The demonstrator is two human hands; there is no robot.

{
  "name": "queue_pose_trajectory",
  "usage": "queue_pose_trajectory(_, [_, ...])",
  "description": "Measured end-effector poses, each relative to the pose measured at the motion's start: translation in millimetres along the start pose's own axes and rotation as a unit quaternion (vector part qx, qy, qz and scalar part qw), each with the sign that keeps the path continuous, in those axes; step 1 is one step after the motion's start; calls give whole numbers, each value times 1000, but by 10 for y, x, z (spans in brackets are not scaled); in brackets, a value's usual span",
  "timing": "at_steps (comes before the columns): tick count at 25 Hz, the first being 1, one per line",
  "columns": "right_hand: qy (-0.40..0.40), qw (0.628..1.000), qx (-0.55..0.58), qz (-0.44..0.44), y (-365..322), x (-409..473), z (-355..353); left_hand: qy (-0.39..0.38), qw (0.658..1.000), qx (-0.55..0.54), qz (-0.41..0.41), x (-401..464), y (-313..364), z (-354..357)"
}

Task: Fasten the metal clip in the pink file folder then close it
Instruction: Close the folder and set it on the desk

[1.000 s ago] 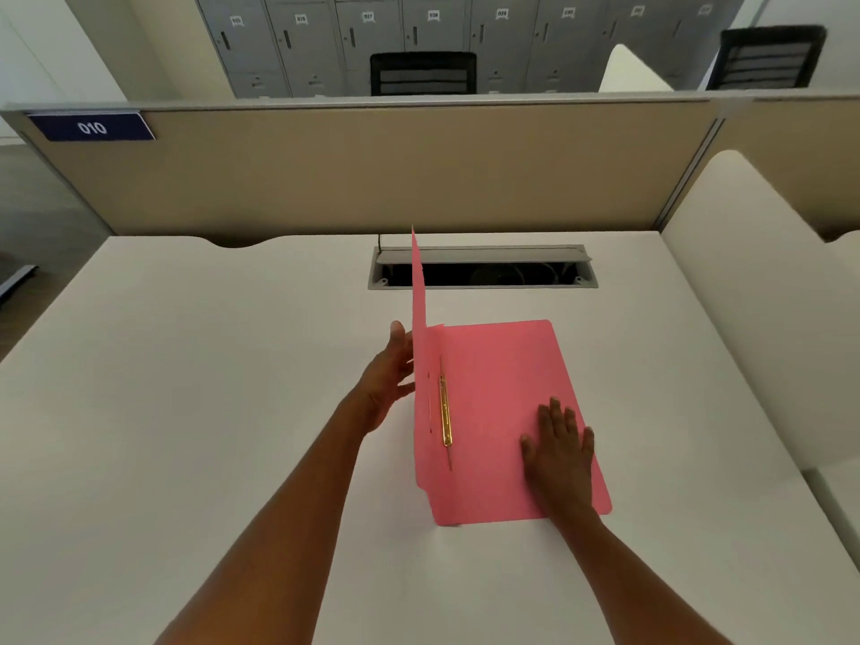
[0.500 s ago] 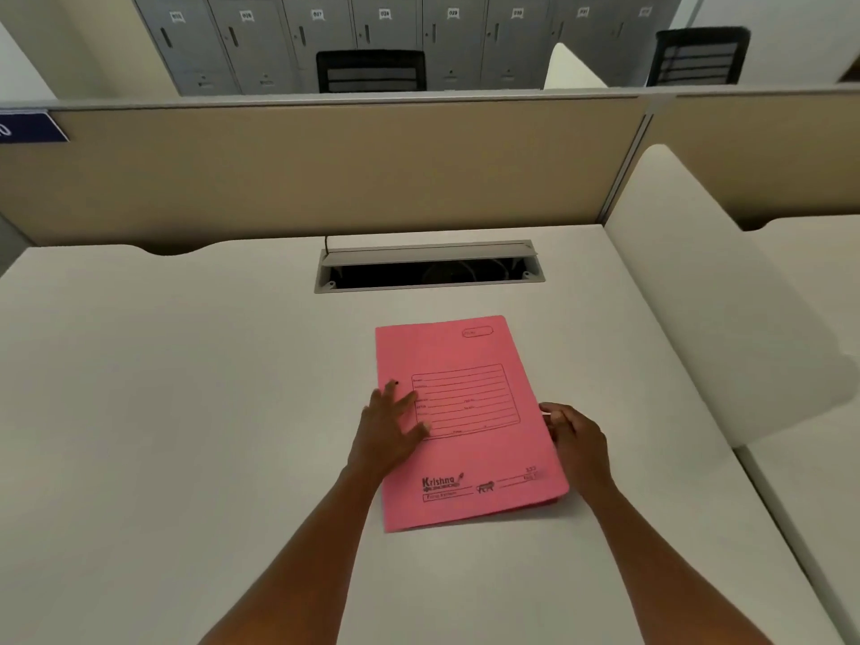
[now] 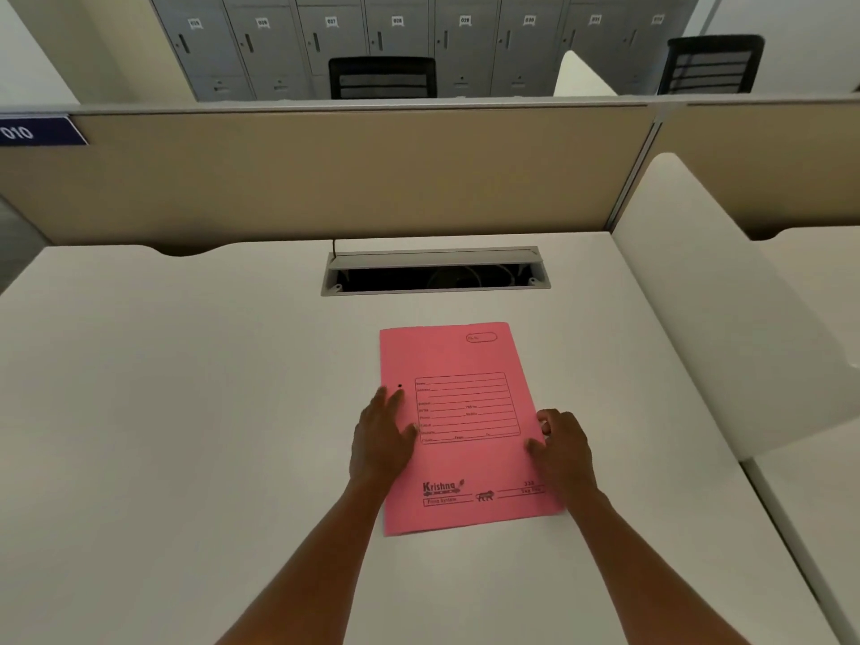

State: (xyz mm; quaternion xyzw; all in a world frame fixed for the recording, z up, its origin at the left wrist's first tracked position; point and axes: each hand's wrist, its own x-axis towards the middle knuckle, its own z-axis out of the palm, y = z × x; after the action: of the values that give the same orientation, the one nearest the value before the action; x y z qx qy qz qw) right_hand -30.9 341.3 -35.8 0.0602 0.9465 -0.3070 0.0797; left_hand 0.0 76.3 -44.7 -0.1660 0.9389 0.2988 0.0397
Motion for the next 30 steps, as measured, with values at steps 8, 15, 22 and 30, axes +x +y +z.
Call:
queue_pose_trajectory(8, [-3, 998, 7, 60, -115, 1, -2, 15, 957, -146, -250, -37, 220, -212])
queue_pose_trajectory(15, [-26, 997, 18, 65, -153, 44, 6, -47, 896, -365, -250, -139, 11, -365])
queue_pose_trajectory(22, [-32, 997, 54, 36, -392, 44, 185, -63, 876, -431, -209, -158, -305, -728])
queue_pose_trajectory(30, [-168, 947, 273, 10, -1179, 51, 553, -51, 865, -455, -203, 106, -898, -1415])
